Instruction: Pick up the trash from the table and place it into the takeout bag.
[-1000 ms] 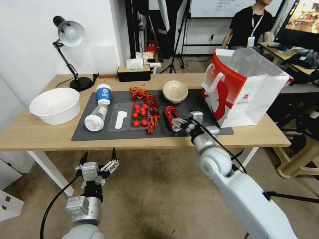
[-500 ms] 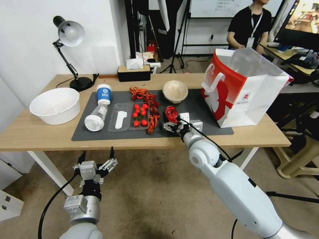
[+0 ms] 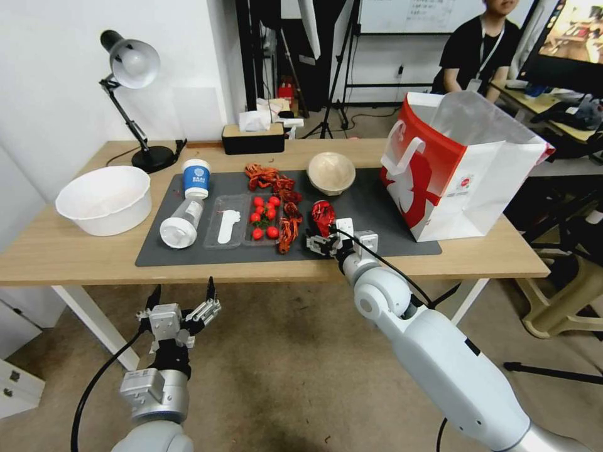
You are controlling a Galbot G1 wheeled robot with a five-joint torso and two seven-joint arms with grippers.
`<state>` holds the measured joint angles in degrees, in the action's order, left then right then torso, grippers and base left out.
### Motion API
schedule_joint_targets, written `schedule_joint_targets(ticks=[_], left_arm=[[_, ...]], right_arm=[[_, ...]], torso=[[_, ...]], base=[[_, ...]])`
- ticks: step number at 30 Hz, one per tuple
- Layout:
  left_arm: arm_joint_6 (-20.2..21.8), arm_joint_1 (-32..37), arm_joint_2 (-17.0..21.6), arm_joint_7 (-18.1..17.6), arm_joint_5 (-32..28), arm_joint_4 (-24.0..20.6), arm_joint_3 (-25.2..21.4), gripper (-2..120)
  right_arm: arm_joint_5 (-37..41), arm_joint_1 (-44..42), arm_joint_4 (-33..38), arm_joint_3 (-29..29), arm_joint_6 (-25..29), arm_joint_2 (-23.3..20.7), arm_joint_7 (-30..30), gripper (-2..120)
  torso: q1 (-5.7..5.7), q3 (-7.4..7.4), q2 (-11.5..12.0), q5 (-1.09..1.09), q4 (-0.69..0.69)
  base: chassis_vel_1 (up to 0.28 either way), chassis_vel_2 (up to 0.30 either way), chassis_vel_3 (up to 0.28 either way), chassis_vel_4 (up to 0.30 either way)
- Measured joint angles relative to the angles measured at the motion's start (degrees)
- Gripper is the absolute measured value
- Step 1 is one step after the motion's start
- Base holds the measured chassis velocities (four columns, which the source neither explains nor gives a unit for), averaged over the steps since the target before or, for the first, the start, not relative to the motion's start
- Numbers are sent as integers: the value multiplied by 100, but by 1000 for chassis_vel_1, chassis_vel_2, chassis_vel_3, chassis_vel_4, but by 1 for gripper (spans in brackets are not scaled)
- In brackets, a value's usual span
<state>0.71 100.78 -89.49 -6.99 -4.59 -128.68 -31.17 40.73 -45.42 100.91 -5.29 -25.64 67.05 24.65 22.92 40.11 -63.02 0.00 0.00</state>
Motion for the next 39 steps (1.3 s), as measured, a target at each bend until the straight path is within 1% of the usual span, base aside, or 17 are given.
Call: schedule_joint_targets(ticks=[1,3,4,6,9,14,16,17,19,20,21,24,25,26,31,35,39], left_arm=[[0,0,0,0,0,0,0,100],[-7,8,-3,-6,0,-1,1,100],[-7,8,-3,-6,0,-1,1,100],[-27,23,5,-14,-1,-3,-23,100],[-66,16,4,-18,0,-2,-34,100],[-71,7,-1,-19,12,2,-15,100],[-72,0,2,-19,15,0,-10,100],[-72,0,2,-19,15,0,-10,100],[-72,-2,3,-19,17,-5,-9,100],[-72,1,3,-19,20,-7,-9,100],[-72,1,3,-19,20,-7,-9,100],[-73,17,-6,-17,37,-14,5,100],[-73,17,-6,-17,37,-14,5,100],[-75,26,-17,-17,44,-25,18,100],[-77,50,2,-14,42,-90,10,100],[-77,74,20,-13,38,-123,-17,100],[-73,81,12,-5,42,-128,0,100]], right_arm=[[0,0,0,0,0,0,0,70],[21,12,-43,-9,6,8,-31,58],[21,12,-43,-9,6,8,-31,58],[28,-15,-60,-9,19,25,-32,48],[27,-60,-53,7,38,38,-38,43],[-111,-200,125,144,267,-50,-139,43],[-699,-315,405,329,630,-223,-299,43],[-699,-315,405,329,630,-223,-299,43],[-1351,-324,889,694,1067,-468,-463,43],[-1425,-248,1122,855,1144,-602,-445,43],[-1425,-248,1122,855,1144,-602,-445,43],[-1269,80,1527,1243,1186,-1019,-280,43],[-1269,80,1527,1243,1186,-1019,-280,43],[-1161,241,1586,1424,1190,-1208,-241,43],[-747,656,1328,1886,1195,-1748,-201,43],[-462,855,949,2167,1195,-1987,-221,43],[-290,992,586,2244,1187,-2103,-244,43]], torso=[[0,0,0,0,0],[0,0,0,0,0],[0,0,0,0,0],[0,0,0,0,0],[0,0,0,1,0],[0,0,0,1,0],[0,0,0,1,0],[0,0,0,1,0],[0,0,0,1,0],[0,0,0,2,-2],[0,0,0,2,-2],[0,-1,-1,1,1],[0,-1,-1,1,1],[0,-1,-1,0,0],[0,0,-1,2,0],[0,0,-1,2,0],[0,0,-1,1,0]], base=[[0,0,0,0],[0,0,0,0],[0,0,0,0],[0,0,0,0],[0,0,0,0],[0,0,0,0],[0,0,0,0],[0,0,0,0],[0,0,0,0],[0,0,0,0],[0,0,0,0],[0,0,0,0],[0,0,0,0],[0,0,0,0],[0,0,0,0],[0,0,0,0],[0,0,0,0]])
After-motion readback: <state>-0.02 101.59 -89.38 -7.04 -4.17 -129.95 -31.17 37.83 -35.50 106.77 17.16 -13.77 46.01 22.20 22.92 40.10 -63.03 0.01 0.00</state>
